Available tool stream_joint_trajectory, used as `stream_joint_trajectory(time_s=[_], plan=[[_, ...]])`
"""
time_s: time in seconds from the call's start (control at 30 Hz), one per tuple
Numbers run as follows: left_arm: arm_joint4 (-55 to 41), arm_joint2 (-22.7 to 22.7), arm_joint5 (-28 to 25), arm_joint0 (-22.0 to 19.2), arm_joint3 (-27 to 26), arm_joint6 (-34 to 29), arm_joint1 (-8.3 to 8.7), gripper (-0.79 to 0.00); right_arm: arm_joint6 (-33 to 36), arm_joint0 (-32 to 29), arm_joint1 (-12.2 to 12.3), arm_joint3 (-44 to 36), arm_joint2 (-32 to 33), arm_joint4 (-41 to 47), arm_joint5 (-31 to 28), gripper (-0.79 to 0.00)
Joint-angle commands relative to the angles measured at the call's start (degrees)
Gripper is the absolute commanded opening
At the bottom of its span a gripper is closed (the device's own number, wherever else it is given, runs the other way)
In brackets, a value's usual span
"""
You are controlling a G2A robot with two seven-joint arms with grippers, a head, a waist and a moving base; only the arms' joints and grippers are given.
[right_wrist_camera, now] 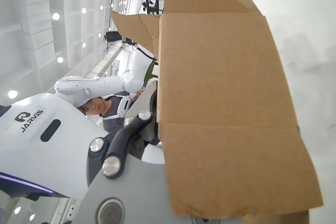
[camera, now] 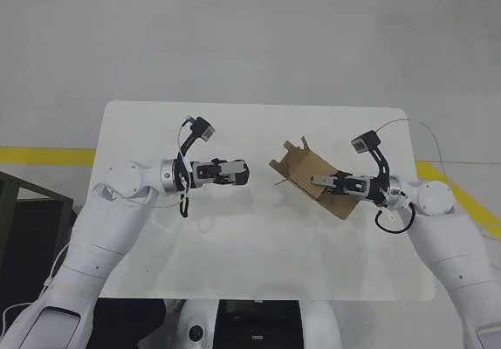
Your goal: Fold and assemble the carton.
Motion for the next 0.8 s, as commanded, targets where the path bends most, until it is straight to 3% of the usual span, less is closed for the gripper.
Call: stream_joint_trajectory(time_s=[0.0, 0.33, 0.77], plan=[[1.24, 0.5, -0.22, -0.15, 0.48, 0.29, -0.03, 0.0, 1.15, -0.34, 0.49, -2.28, -0.39, 0.59, 1.15, -0.785], [2.21, 3.91, -1.35, -0.86, 2.86, 2.39, -0.75, 0.0, 3.12, -2.02, 2.73, -8.81, -2.36, 4.32, 3.12, -0.785], [-3.64, 5.81, -6.0, -1.14, 1.01, 1.54, -1.57, 0.0, 2.77, -1.75, 3.42, -7.28, -5.46, 10.68, 2.77, -0.785]])
